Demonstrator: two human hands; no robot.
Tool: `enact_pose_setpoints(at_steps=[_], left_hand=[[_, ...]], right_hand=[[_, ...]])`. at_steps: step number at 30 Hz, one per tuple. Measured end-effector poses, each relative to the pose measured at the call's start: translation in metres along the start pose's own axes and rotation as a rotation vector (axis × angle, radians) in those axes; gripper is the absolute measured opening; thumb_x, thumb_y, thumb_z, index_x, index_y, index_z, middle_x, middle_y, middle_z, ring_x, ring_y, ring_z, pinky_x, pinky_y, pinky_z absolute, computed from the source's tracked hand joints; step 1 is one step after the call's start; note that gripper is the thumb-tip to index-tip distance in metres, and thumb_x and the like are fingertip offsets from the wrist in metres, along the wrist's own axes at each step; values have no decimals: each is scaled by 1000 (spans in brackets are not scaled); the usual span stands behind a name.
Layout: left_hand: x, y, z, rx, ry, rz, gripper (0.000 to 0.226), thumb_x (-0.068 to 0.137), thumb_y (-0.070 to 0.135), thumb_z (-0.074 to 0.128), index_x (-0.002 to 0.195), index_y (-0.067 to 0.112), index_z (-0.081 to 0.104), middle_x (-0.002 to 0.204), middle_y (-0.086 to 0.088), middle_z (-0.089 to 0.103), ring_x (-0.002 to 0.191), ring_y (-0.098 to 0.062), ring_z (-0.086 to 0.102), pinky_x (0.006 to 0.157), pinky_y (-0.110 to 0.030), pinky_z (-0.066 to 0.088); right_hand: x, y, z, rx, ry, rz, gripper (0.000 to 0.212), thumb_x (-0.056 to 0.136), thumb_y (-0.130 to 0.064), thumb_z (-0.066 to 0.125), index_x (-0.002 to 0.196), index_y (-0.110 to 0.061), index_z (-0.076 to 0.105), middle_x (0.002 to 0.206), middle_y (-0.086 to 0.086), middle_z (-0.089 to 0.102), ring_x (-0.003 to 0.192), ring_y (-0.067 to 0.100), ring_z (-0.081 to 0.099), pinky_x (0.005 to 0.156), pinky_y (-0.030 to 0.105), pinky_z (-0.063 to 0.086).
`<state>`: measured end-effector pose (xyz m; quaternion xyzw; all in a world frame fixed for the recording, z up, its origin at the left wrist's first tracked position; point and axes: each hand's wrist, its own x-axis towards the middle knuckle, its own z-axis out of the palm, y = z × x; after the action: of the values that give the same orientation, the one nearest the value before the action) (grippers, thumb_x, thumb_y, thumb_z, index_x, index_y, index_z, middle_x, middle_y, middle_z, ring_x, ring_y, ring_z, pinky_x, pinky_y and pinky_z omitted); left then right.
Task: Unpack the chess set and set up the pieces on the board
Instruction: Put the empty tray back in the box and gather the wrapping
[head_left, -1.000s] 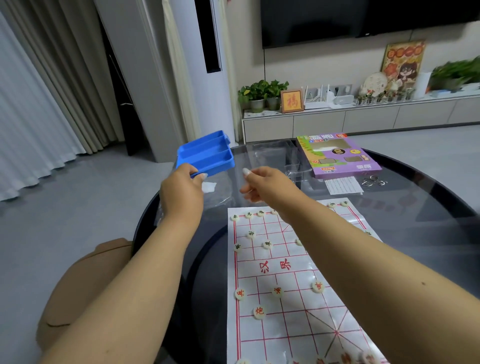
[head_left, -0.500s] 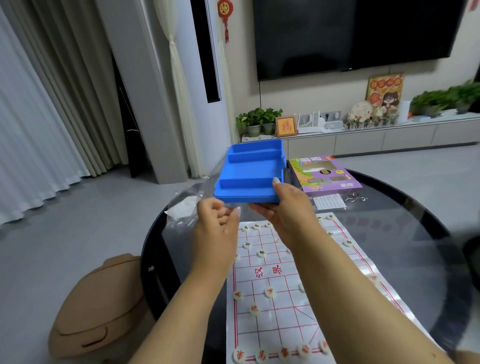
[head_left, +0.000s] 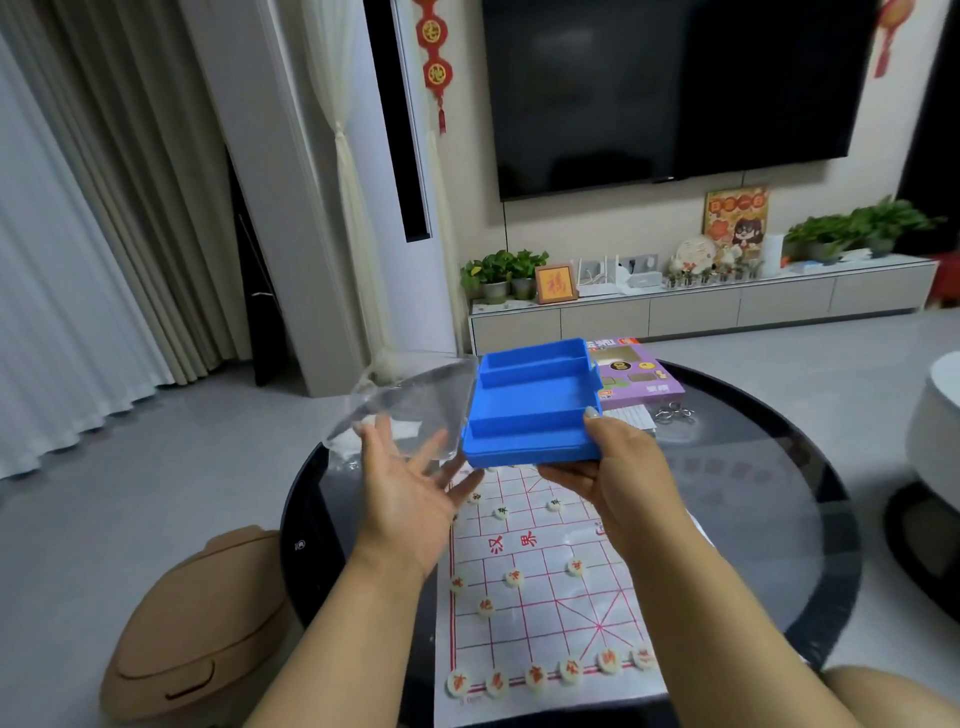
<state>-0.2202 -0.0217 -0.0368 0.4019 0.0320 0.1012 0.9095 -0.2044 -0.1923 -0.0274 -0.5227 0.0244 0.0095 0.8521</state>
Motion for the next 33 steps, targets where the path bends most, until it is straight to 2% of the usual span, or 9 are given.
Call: enact_pose_setpoints(at_steps=[3,7,10,13,15,18,24,30,33], left_hand=[[-4,5,10,67,-143,-19,70,69,80,36,135,57,38,151,-12,32,125,-44,49,93,-67,44],[-13,2,27,220,-123,-44,77,63,79,43,136,55,40,156,-11,24,126,-43,47,86,-60,52],[-14,-6,30,308,-118,-82,73,66,77,44,134,51,45,145,-11,41,115,-40,57,85,-56,54],[-22,-8,36,292,-156,-169,47,75,66,49,111,38,63,105,-11,71,102,-34,66,88,-49,53],[-24,-11,37,305,-133,-180,45,72,59,58,104,29,67,94,-10,74,95,-30,67,83,-42,55],[-27,-17,39,358,-114,-155,60,69,56,66,118,21,64,110,-13,68,93,-24,65,71,-32,56],[-24,-29,41,383,-33,-107,35,91,36,60,118,16,64,115,-10,66,96,-20,62,63,-23,53],[-21,-33,42,331,44,-99,30,96,17,55,125,11,60,119,-12,62,95,-19,62,62,-23,54],[-19,-34,42,350,61,-80,33,95,10,56,127,16,59,125,-10,58,101,-21,62,67,-26,54]], right_hand=[[-7,-4,-3,-113,-5,-50,14,99,-23,44,93,-16,55,104,14,61,91,30,68,70,35,59],[-14,-6,-4,-234,32,-111,17,99,-27,44,95,-15,56,95,7,61,85,26,69,64,29,59],[-19,-6,-4,-288,58,-102,19,99,-30,44,106,-14,53,95,4,60,81,23,69,67,30,59],[-24,-5,-5,-349,70,-110,22,99,-33,41,107,-15,52,96,4,61,76,21,70,70,34,60],[-26,-5,-5,-383,87,-118,22,100,-34,39,106,-16,51,96,4,62,71,21,71,74,39,60],[-29,-5,-3,-354,102,-127,21,100,-31,36,103,-16,51,94,3,62,72,22,71,71,39,60],[-29,0,-1,-132,123,-132,18,98,-18,42,104,-4,52,101,23,61,86,38,65,73,47,58],[-28,-10,-4,24,104,-70,21,99,-19,42,104,-3,55,96,17,63,75,27,65,60,34,59],[-23,-13,-6,-143,91,-110,13,98,-25,46,104,-16,53,97,3,61,82,19,64,65,34,59]])
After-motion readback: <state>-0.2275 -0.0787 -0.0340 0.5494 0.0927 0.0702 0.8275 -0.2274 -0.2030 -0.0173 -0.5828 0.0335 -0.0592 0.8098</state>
